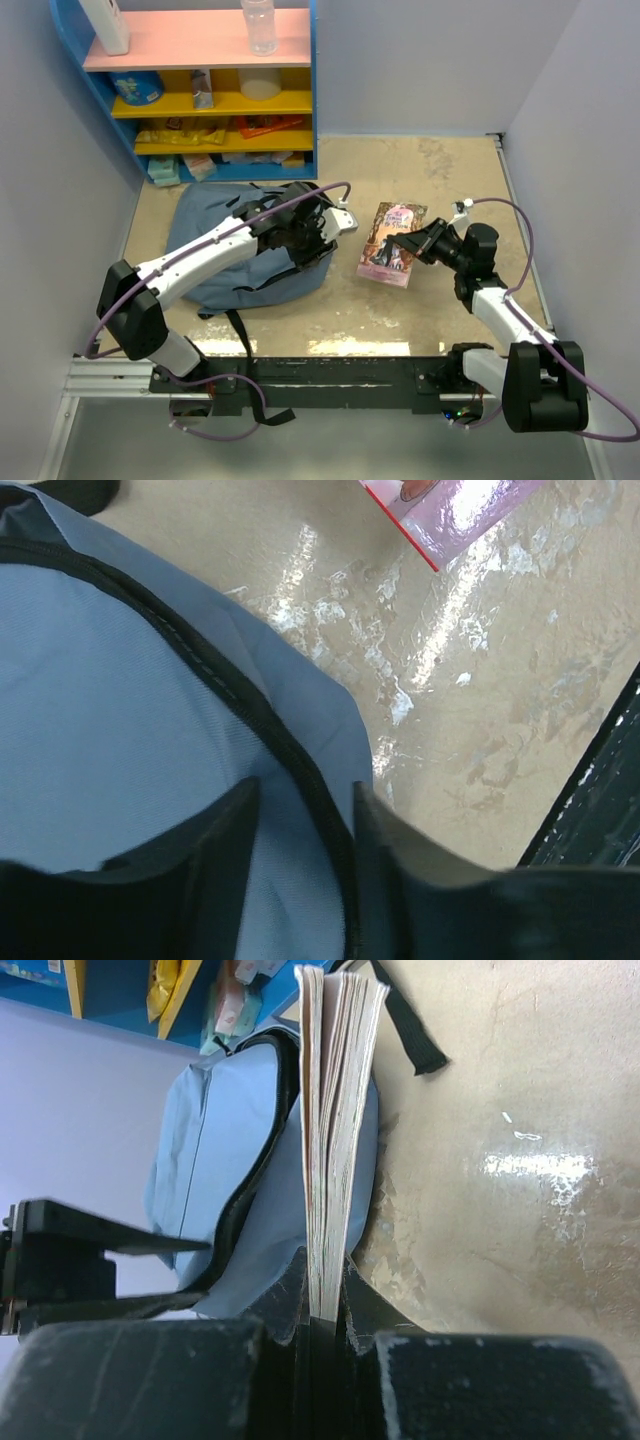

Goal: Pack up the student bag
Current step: Place the book in the student bag.

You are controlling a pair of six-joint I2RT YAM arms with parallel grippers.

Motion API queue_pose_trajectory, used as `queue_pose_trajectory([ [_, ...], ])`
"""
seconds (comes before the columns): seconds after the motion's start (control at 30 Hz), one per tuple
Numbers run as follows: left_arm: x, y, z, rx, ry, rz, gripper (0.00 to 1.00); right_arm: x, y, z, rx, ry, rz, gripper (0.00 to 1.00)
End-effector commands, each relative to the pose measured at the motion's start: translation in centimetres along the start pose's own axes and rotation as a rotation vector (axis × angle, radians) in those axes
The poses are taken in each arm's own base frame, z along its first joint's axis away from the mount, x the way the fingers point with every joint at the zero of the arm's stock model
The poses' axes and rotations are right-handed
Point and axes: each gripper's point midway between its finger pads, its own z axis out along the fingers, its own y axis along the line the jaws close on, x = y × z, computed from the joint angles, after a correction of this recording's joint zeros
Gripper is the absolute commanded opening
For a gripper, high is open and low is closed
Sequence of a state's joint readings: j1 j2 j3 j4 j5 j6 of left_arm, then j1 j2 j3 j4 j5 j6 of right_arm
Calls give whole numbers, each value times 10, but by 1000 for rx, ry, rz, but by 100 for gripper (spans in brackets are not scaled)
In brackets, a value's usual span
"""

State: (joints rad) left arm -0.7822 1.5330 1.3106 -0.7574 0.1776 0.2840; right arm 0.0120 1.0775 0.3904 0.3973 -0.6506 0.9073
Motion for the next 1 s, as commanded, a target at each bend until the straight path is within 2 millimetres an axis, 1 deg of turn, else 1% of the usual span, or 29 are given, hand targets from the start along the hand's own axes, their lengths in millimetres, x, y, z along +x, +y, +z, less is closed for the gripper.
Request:
queue_pose_trajectory([
  [0.0, -5, 5, 2, -22, -5, 27, 60, -15, 27, -2, -84, -24, -60, 0],
  [0.03, -6, 4, 3, -25, -2, 32, 100, -13, 26, -2, -83, -22, -59, 0],
  [0.27, -2, 9, 6, -64, 19, 65, 100, -11, 25, -2, -90, -21, -55, 0],
  [0.33, 1, 14, 8, -90, 33, 65, 99, -10, 25, -2, -90, -19, -52, 0],
  [0.4, 5, 16, 12, -98, 53, 63, 88, -11, 26, -3, -95, -21, -51, 0],
  [0.43, 4, 15, 13, -95, 54, 64, 63, -10, 27, -3, -99, -19, -50, 0],
  [0.5, 1, 15, 13, -94, 42, 58, 8, -11, 29, -4, -108, -23, -55, 0],
  [0.53, -4, 16, 11, -101, 31, 51, 0, -10, 32, -4, -121, -19, -58, 0],
  [0.57, -6, 17, 8, -105, 26, 52, 0, -11, 35, -5, -131, -20, -63, 0],
  [0.6, -14, 21, 2, -122, 11, 54, 0, -11, 37, -5, -139, -21, -66, 0],
  [0.67, -26, 25, -10, -142, -19, 77, 0, -11, 47, -6, -171, -15, -71, 0],
  [0.73, -48, 31, -30, -173, -79, 111, 0, -11, 58, -4, -195, 0, -67, 0],
  [0.8, -74, 32, -57, -186, -165, 151, 0, -9, 66, -2, -220, 8, -59, 0],
  [0.83, -81, 31, -67, -187, -192, 167, 0, -5, 78, -1, -255, 19, -58, 0],
  [0.9, -96, 26, -89, -178, -255, 185, 0, -1, 85, 8, -263, 25, -43, 0],
  [0.93, -99, 24, -98, -178, -275, 182, 0, 8, 99, 13, -295, 53, -54, 0],
  [0.97, -99, 22, -102, -172, -283, 179, 0, 11, 100, 21, -290, 52, -45, 0],
])
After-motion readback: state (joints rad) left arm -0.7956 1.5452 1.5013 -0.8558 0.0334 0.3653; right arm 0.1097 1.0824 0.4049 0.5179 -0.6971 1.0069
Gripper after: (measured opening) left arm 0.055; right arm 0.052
